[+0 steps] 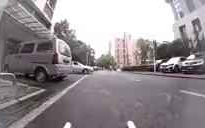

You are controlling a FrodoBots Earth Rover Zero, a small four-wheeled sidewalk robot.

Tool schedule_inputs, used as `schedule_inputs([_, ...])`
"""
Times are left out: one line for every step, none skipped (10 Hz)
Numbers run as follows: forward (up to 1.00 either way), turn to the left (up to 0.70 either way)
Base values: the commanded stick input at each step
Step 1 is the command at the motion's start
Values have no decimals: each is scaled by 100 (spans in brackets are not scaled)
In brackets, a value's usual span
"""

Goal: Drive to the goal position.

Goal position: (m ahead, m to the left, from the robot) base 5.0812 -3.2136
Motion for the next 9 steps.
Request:
schedule_inputs([45,0])
schedule_inputs([45,0])
schedule_inputs([45,0])
schedule_inputs([45,0])
schedule_inputs([45,0])
schedule_inputs([45,0])
schedule_inputs([45,0])
schedule_inputs([45,0])
schedule_inputs([45,0])
